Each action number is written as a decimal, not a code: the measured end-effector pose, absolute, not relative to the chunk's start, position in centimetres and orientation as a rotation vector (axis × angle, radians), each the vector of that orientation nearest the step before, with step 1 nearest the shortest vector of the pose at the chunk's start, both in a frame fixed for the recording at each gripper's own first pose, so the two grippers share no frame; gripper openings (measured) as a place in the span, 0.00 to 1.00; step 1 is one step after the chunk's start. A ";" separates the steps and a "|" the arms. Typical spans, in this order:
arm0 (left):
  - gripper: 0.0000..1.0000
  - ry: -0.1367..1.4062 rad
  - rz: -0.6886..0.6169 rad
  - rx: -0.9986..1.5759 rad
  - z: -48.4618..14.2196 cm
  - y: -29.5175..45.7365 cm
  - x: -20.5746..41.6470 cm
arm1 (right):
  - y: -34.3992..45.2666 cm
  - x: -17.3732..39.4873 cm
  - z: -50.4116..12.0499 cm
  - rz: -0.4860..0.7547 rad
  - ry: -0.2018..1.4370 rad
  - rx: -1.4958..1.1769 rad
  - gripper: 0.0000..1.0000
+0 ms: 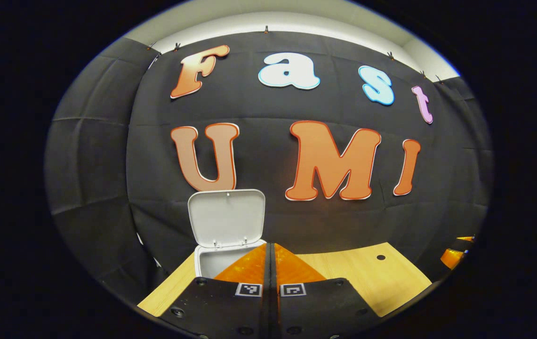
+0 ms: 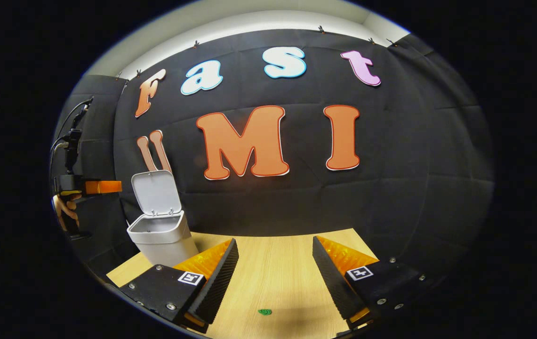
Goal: Press the lid of the desktop garbage bin to open it, pick up the crumpled paper on the desktop and throw it into the bin, then pick up the pop can on the desktop and drop it into the bin, and finally close the garbage bin lid.
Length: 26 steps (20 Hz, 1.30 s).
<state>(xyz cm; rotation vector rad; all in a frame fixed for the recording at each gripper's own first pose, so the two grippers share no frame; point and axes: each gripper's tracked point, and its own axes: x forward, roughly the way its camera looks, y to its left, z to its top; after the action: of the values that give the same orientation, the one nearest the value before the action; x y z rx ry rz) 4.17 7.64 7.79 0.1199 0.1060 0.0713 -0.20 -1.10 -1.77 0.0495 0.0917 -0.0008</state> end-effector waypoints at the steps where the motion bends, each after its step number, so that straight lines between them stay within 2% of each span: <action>1: 0.00 0.090 0.072 0.122 8.1 7.7 3.9 | -0.8 -0.1 -1.6 -0.003 0.088 0.055 0.94; 6: 0.01 0.030 0.065 0.146 9.1 8.4 3.2 | 1.1 0.0 -0.8 -0.014 0.054 0.095 0.94; 7: 0.11 0.019 0.067 0.150 9.4 8.6 3.0 | 1.3 0.1 -0.7 -0.017 0.052 0.096 0.94; 8: 0.16 0.007 0.080 0.150 9.6 9.1 2.9 | 1.7 0.1 -0.8 -0.018 0.055 0.098 0.94; 9: 0.31 -0.005 0.087 0.151 9.8 9.5 3.0 | 2.0 0.1 -0.8 -0.018 0.058 0.098 0.94; 10: 0.36 -0.011 0.077 0.150 9.9 9.2 2.8 | 2.3 0.3 -1.0 -0.017 0.063 0.095 0.94; 14: 0.89 -0.041 0.037 0.154 9.7 8.8 2.9 | 3.4 0.5 -1.3 -0.024 0.075 0.084 0.94; 15: 0.95 -0.041 0.028 0.163 9.5 8.7 3.1 | 3.6 0.6 -1.4 -0.025 0.078 0.086 0.94; 21: 0.96 -0.022 -0.045 0.146 7.7 7.5 4.1 | 3.8 2.4 -4.0 -0.044 0.150 0.052 0.94; 26: 0.96 -0.004 -0.105 0.150 5.8 6.9 5.2 | 3.2 4.5 -11.1 -0.052 0.333 -0.008 0.94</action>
<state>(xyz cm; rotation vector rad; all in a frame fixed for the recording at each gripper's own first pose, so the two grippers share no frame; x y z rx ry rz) 5.17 6.90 5.78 0.1501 -0.0037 -0.1045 4.54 3.23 -11.13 -0.0076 0.3333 -0.0517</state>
